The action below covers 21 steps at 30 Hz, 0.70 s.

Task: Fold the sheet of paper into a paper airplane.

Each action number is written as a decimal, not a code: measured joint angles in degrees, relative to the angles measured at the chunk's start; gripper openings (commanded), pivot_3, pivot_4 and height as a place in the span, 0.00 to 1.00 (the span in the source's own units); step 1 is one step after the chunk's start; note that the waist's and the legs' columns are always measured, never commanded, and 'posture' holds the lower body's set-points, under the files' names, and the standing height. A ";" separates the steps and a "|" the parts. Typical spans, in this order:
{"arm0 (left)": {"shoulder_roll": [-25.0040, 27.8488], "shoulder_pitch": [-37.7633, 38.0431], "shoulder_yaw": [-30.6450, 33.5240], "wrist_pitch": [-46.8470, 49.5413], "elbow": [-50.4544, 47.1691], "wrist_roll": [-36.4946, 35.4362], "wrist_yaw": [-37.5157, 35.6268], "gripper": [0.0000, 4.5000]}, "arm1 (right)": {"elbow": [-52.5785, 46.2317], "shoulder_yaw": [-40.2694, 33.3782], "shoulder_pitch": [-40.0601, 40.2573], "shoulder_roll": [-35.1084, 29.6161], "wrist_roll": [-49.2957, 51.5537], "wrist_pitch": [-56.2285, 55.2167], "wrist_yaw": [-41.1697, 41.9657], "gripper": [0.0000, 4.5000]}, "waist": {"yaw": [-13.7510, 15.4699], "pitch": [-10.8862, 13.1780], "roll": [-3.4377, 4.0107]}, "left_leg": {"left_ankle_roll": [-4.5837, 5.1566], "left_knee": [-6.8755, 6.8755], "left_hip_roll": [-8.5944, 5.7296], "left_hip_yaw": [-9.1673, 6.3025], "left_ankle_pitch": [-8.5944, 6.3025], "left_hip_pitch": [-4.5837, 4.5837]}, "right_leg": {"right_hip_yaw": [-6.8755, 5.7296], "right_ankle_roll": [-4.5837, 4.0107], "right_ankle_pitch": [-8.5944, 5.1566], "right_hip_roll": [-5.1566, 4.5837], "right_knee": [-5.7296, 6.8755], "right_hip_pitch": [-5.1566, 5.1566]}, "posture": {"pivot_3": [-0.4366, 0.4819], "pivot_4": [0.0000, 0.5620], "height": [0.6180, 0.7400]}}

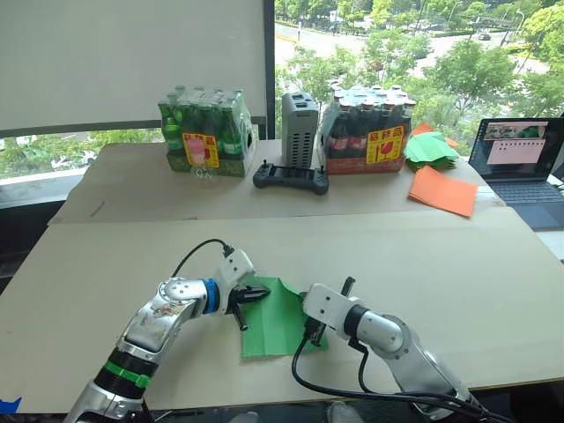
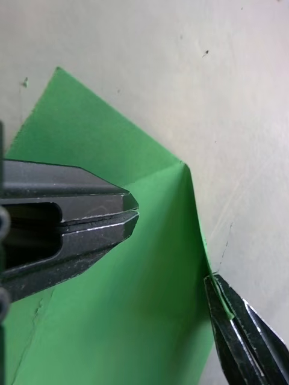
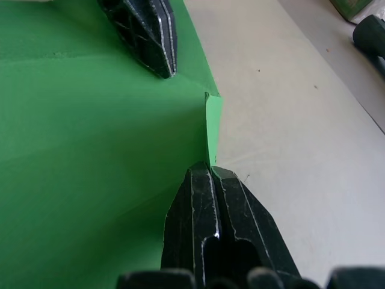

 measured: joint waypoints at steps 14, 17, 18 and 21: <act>-4.00 -5.42 -3.92 -1.48 5.38 2.81 -0.03 0.00 | -0.52 1.52 0.19 2.39 -6.34 1.49 1.37 0.01 | -0.05 0.00 0.00 | 0.00 0.06 -0.01 0.01 0.00 0.00 | 0.01 0.00 0.00 0.01 0.02 0.01 | 0.48 0.27 0.73; -4.52 -6.23 -4.06 -2.38 6.53 3.31 0.15 0.00 | -0.62 1.52 0.22 2.47 -7.10 1.51 1.72 0.01 | -0.05 0.00 0.00 | 0.00 0.06 -0.01 0.01 0.00 0.00 | 0.01 0.00 0.00 0.01 0.03 0.01 | 0.48 0.27 0.73; -4.58 -6.46 -4.05 -2.46 6.71 3.40 0.22 0.00 | -0.63 1.51 0.22 2.47 -7.17 1.51 1.79 0.01 | -0.05 0.00 0.00 | 0.00 0.07 -0.01 0.01 0.00 0.00 | 0.01 0.00 0.00 0.01 0.03 0.01 | 0.48 0.27 0.73; -4.47 -7.10 -4.03 -2.57 6.91 3.78 0.07 0.00 | -0.66 1.52 0.22 2.48 -7.55 1.50 2.09 0.01 | -0.05 0.00 0.00 | 0.00 0.07 -0.01 0.01 0.00 0.00 | 0.01 0.00 0.00 0.01 0.03 0.01 | 0.48 0.27 0.73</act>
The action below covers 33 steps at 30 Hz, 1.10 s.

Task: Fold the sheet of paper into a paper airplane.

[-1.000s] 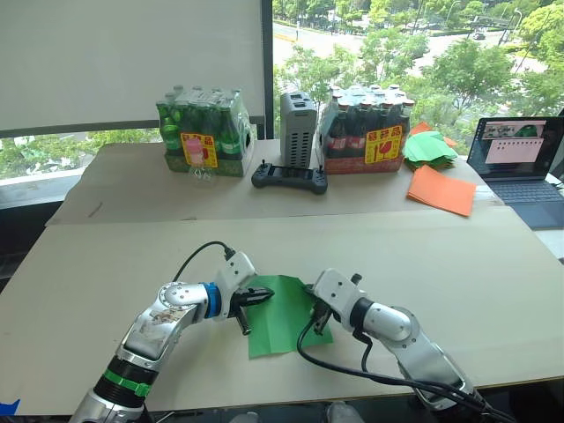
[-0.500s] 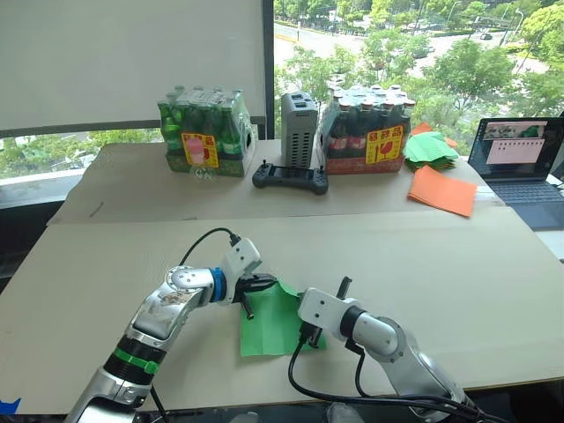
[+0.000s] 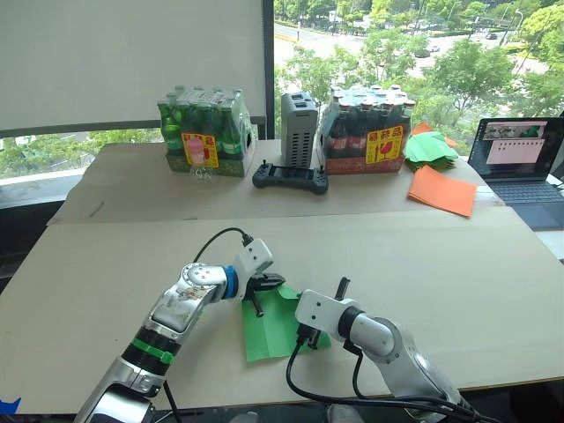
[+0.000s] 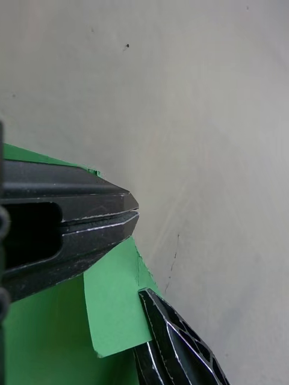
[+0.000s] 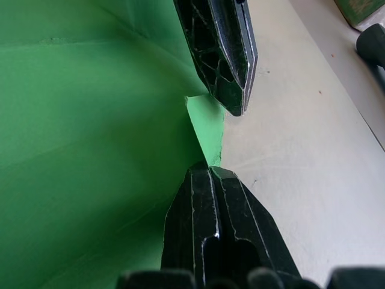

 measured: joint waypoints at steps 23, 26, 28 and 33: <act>-2.27 -0.71 -2.37 -7.47 5.80 4.29 -0.12 0.00 | -9.08 -10.35 -0.02 0.46 11.09 9.23 11.24 0.40 | 0.12 -0.05 -0.03 | 0.01 0.13 0.01 -0.02 -0.01 0.03 | -0.01 0.00 0.01 0.00 0.05 0.10 | 0.48 0.27 0.73; -2.35 -1.56 -3.08 -7.98 6.95 5.32 -0.02 0.00 | -9.34 -14.48 -1.87 1.97 16.16 12.58 11.91 0.40 | 0.20 -0.14 -0.01 | 0.02 0.14 0.01 -0.02 0.01 0.09 | 0.00 -0.01 0.08 0.00 0.05 0.16 | 0.48 0.27 0.73; -2.49 -1.80 -3.38 -8.18 7.49 5.53 0.10 0.00 | -9.03 -15.63 -3.24 2.16 17.83 13.55 11.81 0.40 | 0.30 -0.22 -0.02 | 0.03 0.14 0.01 -0.03 0.02 0.13 | -0.02 0.00 0.10 0.00 0.05 0.21 | 0.48 0.27 0.73; -2.44 -2.02 -3.92 -8.44 7.83 6.36 0.07 0.00 | -2.96 -13.63 -5.26 3.43 18.04 14.34 9.11 0.06 | 0.31 -0.28 -0.02 | 0.07 0.06 0.02 -0.03 0.00 0.57 | -0.02 0.02 0.08 0.01 -0.01 0.66 | 0.48 0.27 0.73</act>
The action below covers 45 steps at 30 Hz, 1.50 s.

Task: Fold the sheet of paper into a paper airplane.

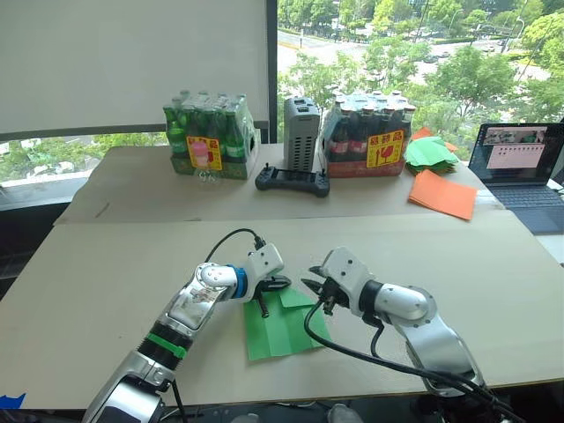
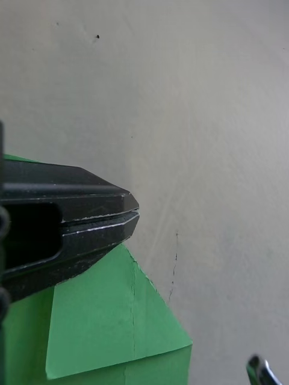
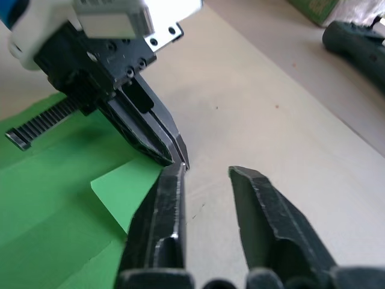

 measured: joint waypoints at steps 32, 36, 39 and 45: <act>-0.42 0.28 -0.16 -0.18 -0.21 0.90 0.47 0.00 | 11.07 7.18 -3.58 2.45 0.13 1.67 -4.55 0.01 | -0.07 -0.19 0.03 | 0.18 -0.11 0.00 -0.05 -0.11 0.34 | -0.01 0.07 -0.05 0.00 -0.12 0.36 | 0.48 0.27 0.73; -0.43 0.39 -0.31 -0.28 -0.46 1.11 0.65 0.00 | 8.81 7.07 -2.73 0.20 0.51 3.05 -4.19 0.01 | 0.01 -0.19 0.02 | 0.18 -0.12 0.00 -0.05 -0.11 0.34 | -0.01 0.09 -0.06 0.00 -0.13 0.37 | 0.48 0.27 0.73; -0.43 0.49 -0.32 -0.29 -0.57 1.12 0.76 0.00 | 6.31 6.73 -1.20 -1.48 0.61 4.00 -3.72 0.01 | 0.02 -0.21 0.02 | 0.20 -0.14 0.00 -0.05 -0.12 0.34 | -0.01 0.12 -0.07 0.00 -0.14 0.38 | 0.48 0.27 0.73; -0.43 0.61 -0.38 -0.30 -0.73 1.13 0.89 0.00 | 3.35 6.27 0.42 -2.75 0.64 6.08 -3.74 0.01 | 0.12 -0.23 0.00 | 0.22 -0.15 0.00 -0.05 -0.13 0.35 | -0.01 0.15 -0.09 0.00 -0.15 0.38 | 0.48 0.27 0.73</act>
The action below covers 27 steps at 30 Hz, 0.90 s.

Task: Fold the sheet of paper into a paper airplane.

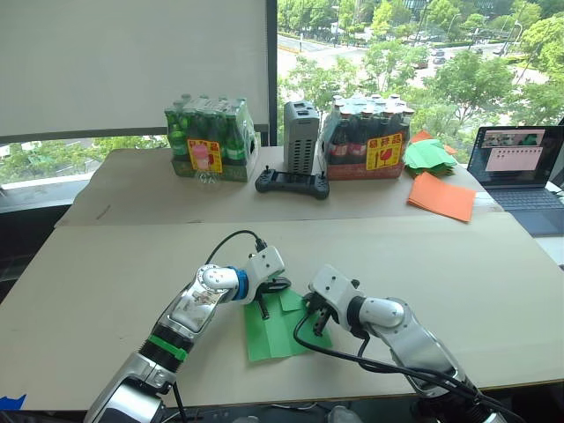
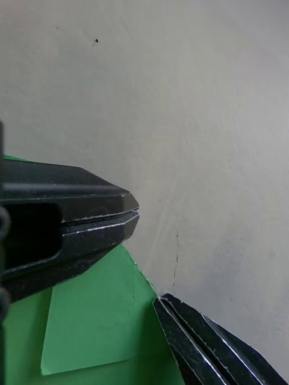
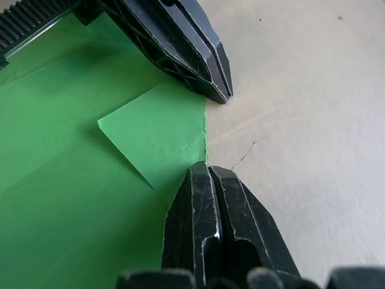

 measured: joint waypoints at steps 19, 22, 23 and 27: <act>0.03 0.12 -0.25 -0.22 -0.35 0.30 0.00 0.00 | -9.20 -4.46 6.41 -5.29 4.92 5.69 -0.40 0.01 | 0.48 -0.02 -0.03 | 0.06 -0.10 0.02 0.00 -0.04 0.00 | 0.00 0.07 -0.04 -0.01 -0.10 0.04 | 0.48 0.27 0.73; 0.02 0.11 -0.23 -0.27 -0.32 0.31 -0.01 0.00 | -9.11 -5.12 5.40 -4.13 6.78 5.30 -0.43 0.01 | 0.47 -0.01 -0.03 | 0.06 -0.10 0.01 0.00 -0.04 -0.01 | 0.00 0.07 -0.04 -0.01 -0.10 0.01 | 0.48 0.27 0.73; 0.03 0.10 -0.23 -0.30 -0.29 0.31 -0.01 0.00 | -9.16 -5.47 4.63 -3.74 7.53 4.06 -0.27 0.01 | 0.47 -0.01 -0.03 | 0.06 -0.10 0.01 0.00 -0.04 -0.01 | 0.00 0.07 -0.04 -0.01 -0.10 0.01 | 0.48 0.27 0.73; 0.00 0.08 -0.25 -0.31 -0.27 0.31 -0.01 0.00 | -9.21 -6.57 1.17 -1.00 9.22 1.83 -0.43 0.01 | 0.50 -0.01 -0.03 | 0.04 -0.11 0.01 -0.01 -0.03 -0.01 | -0.02 0.07 -0.04 -0.01 -0.11 0.00 | 0.48 0.27 0.73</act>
